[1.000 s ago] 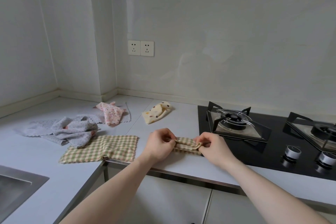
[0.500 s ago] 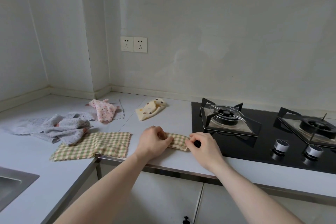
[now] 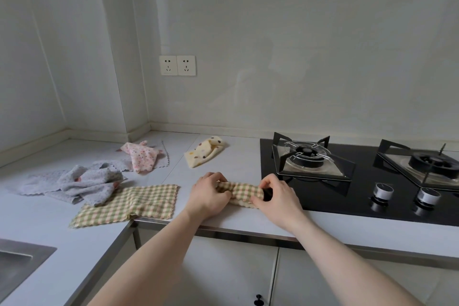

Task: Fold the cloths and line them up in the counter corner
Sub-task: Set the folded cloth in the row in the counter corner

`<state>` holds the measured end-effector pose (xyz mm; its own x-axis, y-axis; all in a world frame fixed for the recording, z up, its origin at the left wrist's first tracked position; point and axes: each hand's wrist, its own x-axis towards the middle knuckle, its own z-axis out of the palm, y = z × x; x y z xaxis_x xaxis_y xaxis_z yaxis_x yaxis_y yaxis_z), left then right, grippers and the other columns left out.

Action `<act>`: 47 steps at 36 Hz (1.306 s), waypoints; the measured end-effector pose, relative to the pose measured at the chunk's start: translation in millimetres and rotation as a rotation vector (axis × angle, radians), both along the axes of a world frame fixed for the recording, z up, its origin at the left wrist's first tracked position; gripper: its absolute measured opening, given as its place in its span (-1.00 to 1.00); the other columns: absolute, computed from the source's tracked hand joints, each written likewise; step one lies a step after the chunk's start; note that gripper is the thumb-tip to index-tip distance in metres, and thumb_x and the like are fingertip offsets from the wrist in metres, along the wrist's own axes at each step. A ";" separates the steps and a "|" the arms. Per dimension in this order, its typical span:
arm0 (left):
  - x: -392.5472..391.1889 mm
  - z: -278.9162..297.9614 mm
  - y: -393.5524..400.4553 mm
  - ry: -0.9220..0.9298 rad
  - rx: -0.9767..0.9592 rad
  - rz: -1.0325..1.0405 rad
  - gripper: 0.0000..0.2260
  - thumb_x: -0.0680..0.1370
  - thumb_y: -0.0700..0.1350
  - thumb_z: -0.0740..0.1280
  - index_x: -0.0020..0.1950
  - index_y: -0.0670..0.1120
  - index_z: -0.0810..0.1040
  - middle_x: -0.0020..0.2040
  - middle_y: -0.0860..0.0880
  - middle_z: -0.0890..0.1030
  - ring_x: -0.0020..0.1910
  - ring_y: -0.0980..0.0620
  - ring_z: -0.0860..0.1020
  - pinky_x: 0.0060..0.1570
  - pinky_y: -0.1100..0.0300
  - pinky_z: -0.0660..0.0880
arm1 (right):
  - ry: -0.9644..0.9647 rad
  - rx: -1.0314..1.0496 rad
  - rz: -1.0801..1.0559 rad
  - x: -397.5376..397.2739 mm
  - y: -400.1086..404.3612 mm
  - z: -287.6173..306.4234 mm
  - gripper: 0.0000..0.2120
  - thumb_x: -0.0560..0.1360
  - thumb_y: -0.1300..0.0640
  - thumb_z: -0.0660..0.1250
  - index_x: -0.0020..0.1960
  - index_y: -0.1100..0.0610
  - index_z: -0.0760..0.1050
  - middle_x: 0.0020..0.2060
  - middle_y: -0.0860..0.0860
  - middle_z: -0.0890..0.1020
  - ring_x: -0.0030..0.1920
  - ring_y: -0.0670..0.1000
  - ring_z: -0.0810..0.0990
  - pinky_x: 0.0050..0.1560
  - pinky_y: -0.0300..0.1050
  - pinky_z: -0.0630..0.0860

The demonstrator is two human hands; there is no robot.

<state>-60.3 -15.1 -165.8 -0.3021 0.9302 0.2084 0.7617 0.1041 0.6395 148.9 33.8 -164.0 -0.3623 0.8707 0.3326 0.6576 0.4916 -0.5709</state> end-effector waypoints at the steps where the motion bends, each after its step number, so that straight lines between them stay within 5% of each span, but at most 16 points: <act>1: -0.8 0.4 -1.2 -0.049 0.012 -0.005 -0.76 0.36 0.01 0.30 0.01 0.10 0.53 0.05 0.09 0.58 0.12 -0.03 0.54 0.15 0.02 0.50 | 0.008 -0.011 0.008 0.3 1.2 -0.2 -0.68 0.44 -0.12 0.44 0.10 -0.07 0.42 -0.02 -0.20 0.55 0.04 -0.11 0.39 0.11 -0.11 0.30; 5: 1.2 3.4 -6.8 -0.174 0.046 -0.016 -0.87 0.38 -0.13 0.31 -0.12 0.07 0.47 -0.18 0.04 0.62 -0.12 -0.01 0.58 -0.07 -0.03 0.59 | 0.014 -0.047 0.049 1.7 -0.7 3.3 -0.62 0.43 -0.07 0.44 0.22 -0.15 0.48 -0.05 -0.25 0.55 0.08 -0.12 0.39 0.19 -0.11 0.32; 9: 2.7 4.9 -12.4 -0.222 0.062 -0.029 -0.80 0.39 -0.18 0.32 -0.08 0.09 0.47 -0.17 0.03 0.62 -0.15 0.00 0.58 -0.17 0.07 0.58 | -0.010 -0.030 0.081 3.0 -2.7 3.1 -0.76 0.42 -0.09 0.42 0.08 -0.13 0.57 -0.05 -0.23 0.56 0.08 -0.10 0.45 0.12 -0.12 0.37; 14: -1.2 1.3 -8.5 -0.218 0.020 -0.067 -0.76 0.38 -0.08 0.29 -0.04 0.19 0.59 -0.13 0.14 0.66 -0.08 0.11 0.61 -0.05 0.12 0.59 | 0.012 -0.091 0.105 6.0 6.0 -4.7 -0.83 0.42 -0.12 0.39 0.00 -0.19 0.49 -0.04 -0.22 0.56 0.05 -0.11 0.49 0.06 -0.10 0.47; 19: 0.4 1.0 -2.5 -0.205 0.032 -0.070 -0.94 0.39 -0.01 0.35 -0.17 0.07 0.57 -0.17 0.10 0.61 -0.11 0.09 0.58 -0.02 0.07 0.54 | 0.119 -0.113 0.121 6.2 19.3 -14.9 -0.80 0.40 -0.11 0.36 -0.02 -0.18 0.42 -0.08 -0.30 0.66 -0.03 -0.15 0.59 -0.04 -0.02 0.55; 26: 1.7 9.7 -3.4 -0.266 0.000 -0.042 -0.94 0.50 -0.10 0.40 -0.12 -0.05 0.55 -0.21 -0.06 0.63 -0.21 0.03 0.58 -0.15 0.14 0.50 | 0.131 -0.124 0.103 6.2 18.5 -13.8 -0.74 0.38 -0.10 0.47 0.00 -0.25 0.47 -0.09 -0.33 0.62 0.05 -0.23 0.52 0.01 -0.22 0.45; 31: 3.9 21.2 -3.8 -0.283 -0.089 0.029 -0.84 0.50 -0.07 0.44 -0.20 -0.04 0.49 -0.36 0.06 0.51 -0.34 0.17 0.45 -0.27 0.21 0.40 | 0.071 -0.244 0.064 6.4 15.5 0.4 -0.74 0.36 -0.19 0.44 0.03 -0.31 0.52 -0.11 -0.30 0.59 0.07 -0.28 0.47 -0.02 -0.42 0.34; 38: 22.8 71.8 -1.6 -0.522 -0.337 0.078 -0.87 0.50 -0.04 0.46 -0.11 -0.08 0.60 -0.22 -0.01 0.69 -0.19 0.03 0.62 -0.13 0.05 0.56 | 0.203 -0.662 0.070 19.4 15.3 78.8 -0.88 0.49 0.15 0.50 -0.01 -0.01 0.63 -0.13 -0.08 0.73 -0.05 -0.07 0.69 -0.07 -0.30 0.56; 43: 47.5 151.9 -34.2 -0.595 -0.330 -0.074 -0.69 0.47 0.16 0.42 0.05 -0.03 0.64 -0.06 0.04 0.74 -0.03 0.04 0.70 0.05 -0.08 0.64 | 0.251 -0.752 0.028 55.5 -12.8 161.5 -0.93 0.53 0.08 0.45 0.01 -0.04 0.60 -0.08 -0.09 0.72 -0.04 -0.15 0.68 -0.04 -0.23 0.60; 47: 72.8 219.1 -57.4 -0.543 -0.305 -0.166 -0.90 0.61 -0.05 0.40 0.00 -0.05 0.66 -0.12 0.02 0.73 -0.09 0.04 0.71 0.04 -0.04 0.64 | 0.282 -0.800 0.028 93.2 -45.9 221.7 -0.90 0.56 0.03 0.41 0.06 0.00 0.60 -0.07 -0.07 0.73 -0.07 -0.14 0.68 -0.07 -0.24 0.53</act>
